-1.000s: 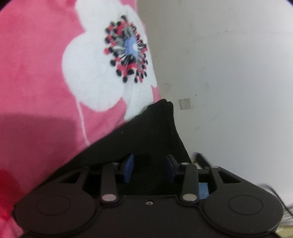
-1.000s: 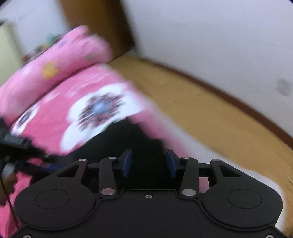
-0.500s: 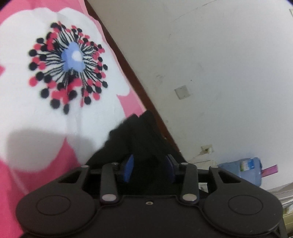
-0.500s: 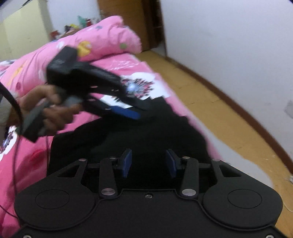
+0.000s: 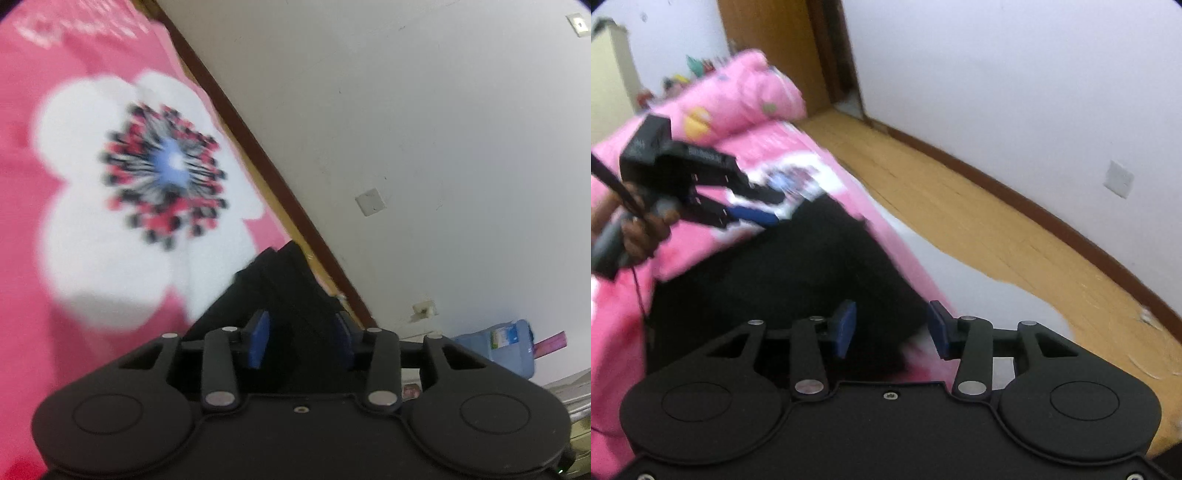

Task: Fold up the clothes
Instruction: 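Lower the folded black cloth onto the bed with both grippers, then open both grippers to release the folded cloth on the bed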

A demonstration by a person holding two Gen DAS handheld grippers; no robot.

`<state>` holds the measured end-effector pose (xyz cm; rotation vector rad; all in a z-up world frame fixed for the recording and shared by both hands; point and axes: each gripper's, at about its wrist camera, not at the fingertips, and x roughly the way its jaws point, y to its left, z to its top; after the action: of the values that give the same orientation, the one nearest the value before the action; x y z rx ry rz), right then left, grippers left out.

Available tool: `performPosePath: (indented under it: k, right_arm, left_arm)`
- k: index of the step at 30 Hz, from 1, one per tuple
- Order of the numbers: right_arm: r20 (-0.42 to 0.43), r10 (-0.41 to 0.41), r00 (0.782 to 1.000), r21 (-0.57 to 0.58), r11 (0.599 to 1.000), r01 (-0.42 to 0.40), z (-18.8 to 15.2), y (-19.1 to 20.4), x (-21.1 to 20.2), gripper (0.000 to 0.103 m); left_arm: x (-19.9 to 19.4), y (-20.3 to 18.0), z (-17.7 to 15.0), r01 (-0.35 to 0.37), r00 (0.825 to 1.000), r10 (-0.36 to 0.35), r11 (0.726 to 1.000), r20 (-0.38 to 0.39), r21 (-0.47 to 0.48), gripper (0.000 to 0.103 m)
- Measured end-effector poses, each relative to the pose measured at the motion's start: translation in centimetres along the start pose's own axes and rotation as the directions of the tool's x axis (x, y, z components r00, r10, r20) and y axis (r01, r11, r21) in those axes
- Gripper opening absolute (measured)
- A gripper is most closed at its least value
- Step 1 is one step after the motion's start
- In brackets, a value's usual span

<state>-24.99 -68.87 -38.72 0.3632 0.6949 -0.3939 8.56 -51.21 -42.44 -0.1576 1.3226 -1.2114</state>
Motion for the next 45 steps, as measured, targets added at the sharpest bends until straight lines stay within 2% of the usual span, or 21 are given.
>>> performPosePath:
  k: [2, 4, 6, 8, 10, 14, 17, 20, 24, 26, 29, 31, 32, 34, 35, 37, 40, 45]
  right_arm:
    - [-0.007, 0.078, 0.997, -0.061, 0.995, -0.078, 0.0, 2.9, 1.3, 0.042]
    - [-0.038, 0.151, 0.988, -0.134, 0.979, -0.154, -0.6, 5.9, 2.8, 0.041]
    - [-0.070, 0.171, 0.983, -0.171, 0.969, -0.181, -1.7, 7.2, 3.3, 0.041]
    - [-0.125, 0.184, 0.975, -0.220, 0.953, -0.208, -3.2, 8.9, 4.1, 0.042]
    - [-0.164, 0.163, 0.973, -0.295, 0.933, -0.206, -4.5, 10.1, 4.0, 0.042]
    - [-0.225, 0.116, 0.967, -0.397, 0.896, -0.200, -6.3, 10.9, 2.0, 0.042]
    - [-0.276, 0.068, 0.959, -0.427, 0.885, -0.185, -6.6, 10.9, 0.5, 0.042]
    - [-0.243, 0.082, 0.966, -0.429, 0.884, -0.184, -5.3, 11.7, -0.4, 0.042]
    - [-0.218, 0.156, 0.963, -0.417, 0.878, -0.236, -5.1, 13.9, -0.9, 0.042]
    - [-0.253, 0.159, 0.954, -0.430, 0.865, -0.258, -6.5, 15.5, 0.0, 0.043]
    - [-0.307, 0.109, 0.945, -0.387, 0.893, -0.229, -8.1, 15.0, -0.4, 0.045]
    - [-0.348, 0.066, 0.935, -0.344, 0.919, -0.193, -8.9, 14.5, -1.1, 0.046]
    - [-0.357, 0.047, 0.933, -0.313, 0.935, -0.167, -8.7, 14.1, -1.9, 0.050]
    - [-0.352, 0.012, 0.936, -0.268, 0.957, -0.113, -7.7, 13.4, -2.6, 0.056]
    - [-0.346, -0.015, 0.938, -0.244, 0.967, -0.075, -7.1, 13.1, -3.1, 0.064]
    - [-0.339, -0.045, 0.940, -0.225, 0.974, -0.035, -6.6, 12.5, -3.6, 0.072]
    - [-0.336, -0.113, 0.935, -0.217, 0.975, 0.040, -5.5, 12.2, -3.1, 0.074]
    - [-0.362, -0.166, 0.917, -0.260, 0.963, 0.071, -5.3, 11.9, -2.9, 0.077]
  left_arm:
    - [-2.1, 0.3, -2.2, -0.044, 0.999, 0.044, 0.999, -0.031, 0.018, 0.038]
    - [-2.5, 0.3, -3.7, -0.070, 0.995, 0.074, 0.997, -0.074, 0.044, 0.038]
    - [-2.8, 1.0, -6.4, -0.122, 0.982, 0.131, 0.990, -0.138, 0.072, 0.038]
    - [-3.3, 2.0, -7.7, -0.146, 0.977, 0.155, 0.987, -0.150, 0.067, 0.034]
    - [-4.5, 3.6, -8.7, -0.142, 0.981, 0.142, 0.990, -0.130, 0.016, 0.031]
    - [-6.8, 5.2, -8.3, -0.124, 0.990, 0.116, 0.988, -0.082, -0.095, 0.032]
    - [-8.3, 4.1, -8.0, -0.114, 0.993, 0.110, 0.991, -0.052, -0.072, 0.038]
    - [-8.9, 3.2, -7.8, -0.102, 0.995, 0.101, 0.994, -0.026, -0.035, 0.038]
    - [-8.1, 3.9, -7.9, -0.163, 0.987, 0.163, 0.986, -0.016, -0.030, 0.038]
    - [-8.1, 4.7, -8.3, -0.201, 0.979, 0.201, 0.979, -0.022, -0.040, 0.038]
    - [-8.8, 5.2, -8.9, -0.216, 0.976, 0.215, 0.975, -0.024, -0.061, 0.039]
    - [-9.4, 4.5, -9.3, -0.219, 0.976, 0.219, 0.975, 0.000, -0.044, 0.039]
    - [-9.4, 4.0, -9.3, -0.224, 0.974, 0.224, 0.974, 0.011, -0.033, 0.041]
    - [-9.6, 2.3, -9.7, -0.245, 0.968, 0.245, 0.969, 0.045, -0.001, 0.050]
    - [-9.5, 1.5, -9.9, -0.260, 0.965, 0.258, 0.966, 0.054, 0.013, 0.056]
    - [-9.2, -0.7, -10.4, -0.293, 0.954, 0.289, 0.954, 0.075, 0.055, 0.063]
    - [-9.0, -3.5, -11.7, -0.319, 0.945, 0.309, 0.943, 0.104, 0.095, 0.070]
    - [-9.3, -6.7, -13.7, -0.342, 0.935, 0.327, 0.934, 0.136, 0.101, 0.077]
